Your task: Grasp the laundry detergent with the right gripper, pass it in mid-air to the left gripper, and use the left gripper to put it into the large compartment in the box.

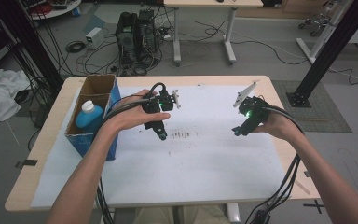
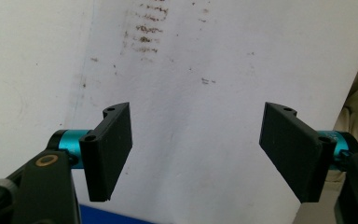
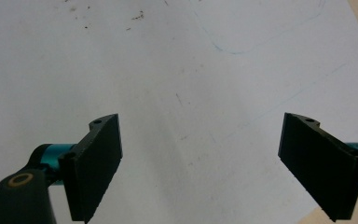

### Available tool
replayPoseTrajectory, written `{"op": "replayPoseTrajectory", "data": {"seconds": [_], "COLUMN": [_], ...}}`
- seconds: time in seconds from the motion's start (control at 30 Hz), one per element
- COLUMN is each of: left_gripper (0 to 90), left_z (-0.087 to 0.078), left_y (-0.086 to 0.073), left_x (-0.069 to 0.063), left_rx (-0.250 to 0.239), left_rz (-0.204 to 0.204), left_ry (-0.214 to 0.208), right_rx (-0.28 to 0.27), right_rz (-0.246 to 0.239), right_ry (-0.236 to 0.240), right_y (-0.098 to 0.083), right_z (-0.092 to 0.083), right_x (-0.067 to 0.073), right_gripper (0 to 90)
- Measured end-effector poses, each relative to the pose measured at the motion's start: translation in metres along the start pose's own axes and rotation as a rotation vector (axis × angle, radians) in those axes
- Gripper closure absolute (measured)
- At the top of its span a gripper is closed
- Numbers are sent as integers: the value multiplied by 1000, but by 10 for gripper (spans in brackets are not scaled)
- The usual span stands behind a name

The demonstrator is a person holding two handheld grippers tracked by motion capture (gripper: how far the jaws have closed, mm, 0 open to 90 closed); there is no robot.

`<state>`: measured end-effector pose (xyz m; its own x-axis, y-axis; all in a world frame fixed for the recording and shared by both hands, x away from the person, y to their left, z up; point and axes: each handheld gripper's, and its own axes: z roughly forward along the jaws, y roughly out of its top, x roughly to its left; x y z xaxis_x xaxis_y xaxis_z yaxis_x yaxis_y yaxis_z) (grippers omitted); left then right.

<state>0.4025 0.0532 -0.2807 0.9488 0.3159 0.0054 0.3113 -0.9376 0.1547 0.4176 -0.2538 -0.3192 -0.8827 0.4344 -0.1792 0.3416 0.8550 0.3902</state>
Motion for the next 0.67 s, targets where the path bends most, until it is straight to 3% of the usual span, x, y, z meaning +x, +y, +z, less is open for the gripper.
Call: {"op": "replayPoseTrajectory", "data": {"seconds": [0.67], "left_gripper": [256], "left_z": [1], "left_y": [0], "left_x": [-4], "left_rx": [2], "left_rz": [5], "left_ry": [-7], "right_rx": [2], "right_rz": [-3], "right_ry": [-3], "right_y": [1], "right_z": [-1], "right_x": [1], "right_gripper": [127]}}
